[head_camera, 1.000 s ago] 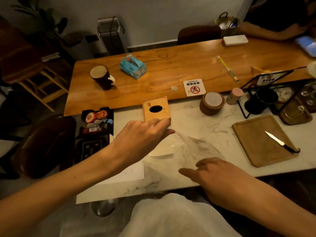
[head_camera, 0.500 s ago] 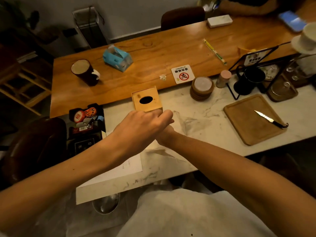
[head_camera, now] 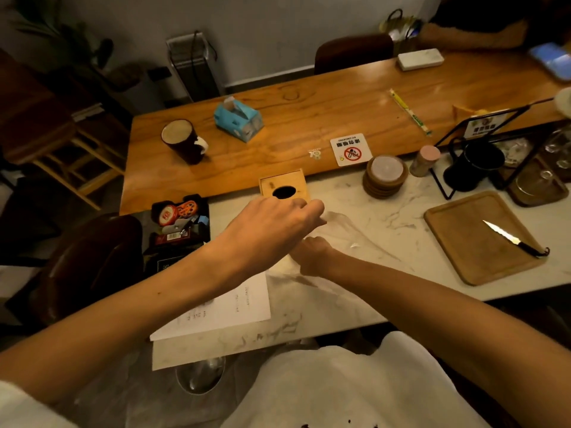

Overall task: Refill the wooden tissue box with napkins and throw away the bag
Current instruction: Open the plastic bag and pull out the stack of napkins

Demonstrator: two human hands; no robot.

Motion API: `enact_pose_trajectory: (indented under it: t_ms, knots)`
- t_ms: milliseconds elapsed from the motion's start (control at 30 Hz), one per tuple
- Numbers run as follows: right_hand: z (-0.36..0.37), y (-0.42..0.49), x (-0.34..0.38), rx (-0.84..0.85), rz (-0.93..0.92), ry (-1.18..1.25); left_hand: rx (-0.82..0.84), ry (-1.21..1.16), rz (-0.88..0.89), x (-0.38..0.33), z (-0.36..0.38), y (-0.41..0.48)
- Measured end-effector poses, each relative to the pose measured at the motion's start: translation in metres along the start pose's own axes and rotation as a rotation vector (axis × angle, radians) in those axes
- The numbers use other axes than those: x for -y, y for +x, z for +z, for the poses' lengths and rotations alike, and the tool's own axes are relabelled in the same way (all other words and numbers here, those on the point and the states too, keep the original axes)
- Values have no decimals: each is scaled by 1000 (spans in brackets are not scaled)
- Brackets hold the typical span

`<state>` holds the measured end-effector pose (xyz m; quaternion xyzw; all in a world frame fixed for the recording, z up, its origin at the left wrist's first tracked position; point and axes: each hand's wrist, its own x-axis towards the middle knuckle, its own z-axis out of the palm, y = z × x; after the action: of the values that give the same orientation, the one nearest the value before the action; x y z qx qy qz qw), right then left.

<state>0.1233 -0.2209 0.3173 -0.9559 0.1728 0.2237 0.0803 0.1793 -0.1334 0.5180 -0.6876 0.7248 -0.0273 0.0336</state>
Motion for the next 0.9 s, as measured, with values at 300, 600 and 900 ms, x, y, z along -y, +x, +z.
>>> enact_pose_trajectory:
  t_ms: [300, 600, 900]
  knots:
    - [-169, -110, -29, 78, -60, 372, 75, 47, -42, 45, -11, 22]
    - [-213, -172, -99, -316, -193, 1335, 133, -374, -182, 114, -45, 28]
    - [-140, -133, -134, -419, 56, 1819, -375, 125, -177, 171, -131, -43]
